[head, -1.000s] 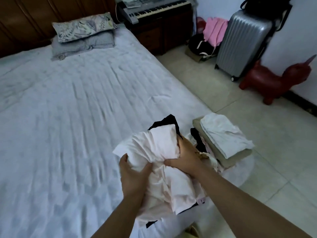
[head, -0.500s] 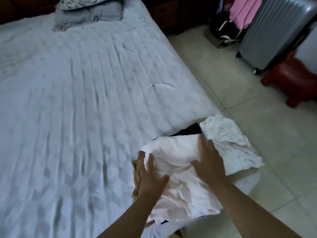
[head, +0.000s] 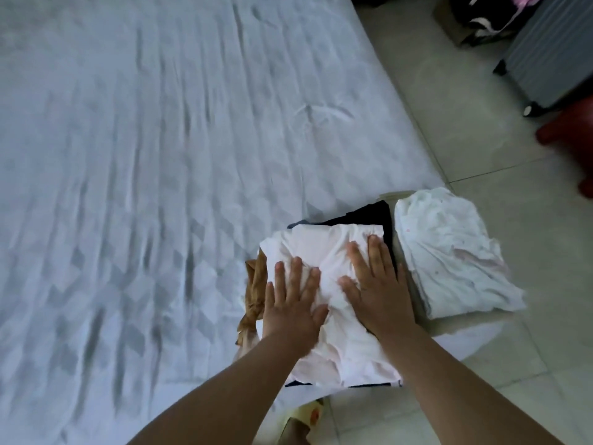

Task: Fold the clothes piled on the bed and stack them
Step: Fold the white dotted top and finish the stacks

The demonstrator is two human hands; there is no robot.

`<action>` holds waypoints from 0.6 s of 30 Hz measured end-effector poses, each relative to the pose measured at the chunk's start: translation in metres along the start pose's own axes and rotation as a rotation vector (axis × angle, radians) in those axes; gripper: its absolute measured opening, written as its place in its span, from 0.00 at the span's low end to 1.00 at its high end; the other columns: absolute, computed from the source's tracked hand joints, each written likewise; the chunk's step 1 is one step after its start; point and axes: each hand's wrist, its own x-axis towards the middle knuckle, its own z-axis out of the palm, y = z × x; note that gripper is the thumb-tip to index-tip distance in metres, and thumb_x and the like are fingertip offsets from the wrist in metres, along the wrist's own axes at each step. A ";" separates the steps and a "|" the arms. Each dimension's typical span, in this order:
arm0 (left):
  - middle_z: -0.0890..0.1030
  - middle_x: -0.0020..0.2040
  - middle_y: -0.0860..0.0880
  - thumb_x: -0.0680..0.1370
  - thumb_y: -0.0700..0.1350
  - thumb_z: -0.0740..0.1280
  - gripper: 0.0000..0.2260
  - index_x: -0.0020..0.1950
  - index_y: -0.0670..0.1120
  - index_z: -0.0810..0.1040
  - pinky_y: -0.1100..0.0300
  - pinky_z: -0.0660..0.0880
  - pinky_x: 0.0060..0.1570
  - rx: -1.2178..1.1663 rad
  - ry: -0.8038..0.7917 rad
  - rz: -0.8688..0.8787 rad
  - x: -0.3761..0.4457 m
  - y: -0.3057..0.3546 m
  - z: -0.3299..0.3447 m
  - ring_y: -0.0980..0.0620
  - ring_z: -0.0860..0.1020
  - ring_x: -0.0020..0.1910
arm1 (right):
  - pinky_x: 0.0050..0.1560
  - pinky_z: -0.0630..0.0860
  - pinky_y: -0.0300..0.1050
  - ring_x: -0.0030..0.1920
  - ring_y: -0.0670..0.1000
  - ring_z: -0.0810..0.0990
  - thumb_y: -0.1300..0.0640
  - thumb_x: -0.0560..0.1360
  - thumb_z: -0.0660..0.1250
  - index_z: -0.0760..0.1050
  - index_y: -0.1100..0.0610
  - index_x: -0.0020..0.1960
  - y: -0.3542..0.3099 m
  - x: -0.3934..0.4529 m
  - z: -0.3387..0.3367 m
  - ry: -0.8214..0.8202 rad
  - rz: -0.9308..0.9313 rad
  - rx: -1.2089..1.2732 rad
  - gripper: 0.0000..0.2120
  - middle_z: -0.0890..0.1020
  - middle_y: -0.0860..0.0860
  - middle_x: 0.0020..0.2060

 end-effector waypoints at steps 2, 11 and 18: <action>0.26 0.73 0.50 0.74 0.66 0.35 0.32 0.74 0.56 0.32 0.47 0.37 0.74 -0.052 -0.073 0.031 -0.004 -0.007 -0.021 0.45 0.23 0.69 | 0.64 0.65 0.66 0.72 0.62 0.64 0.39 0.75 0.50 0.60 0.51 0.75 -0.006 -0.003 -0.011 -0.010 0.020 -0.011 0.31 0.61 0.58 0.74; 0.76 0.64 0.50 0.78 0.49 0.64 0.15 0.65 0.49 0.75 0.56 0.70 0.60 -0.605 0.237 -0.230 -0.093 -0.083 -0.068 0.51 0.77 0.56 | 0.54 0.71 0.51 0.54 0.60 0.77 0.54 0.77 0.61 0.76 0.61 0.56 -0.116 -0.028 -0.077 0.063 -0.051 0.034 0.14 0.78 0.58 0.53; 0.79 0.56 0.51 0.78 0.47 0.65 0.14 0.63 0.47 0.76 0.64 0.70 0.50 -0.872 0.276 -0.437 -0.223 -0.211 -0.065 0.54 0.77 0.49 | 0.50 0.71 0.46 0.55 0.55 0.76 0.50 0.80 0.57 0.75 0.58 0.53 -0.291 -0.106 -0.056 -0.021 -0.255 0.140 0.14 0.79 0.53 0.53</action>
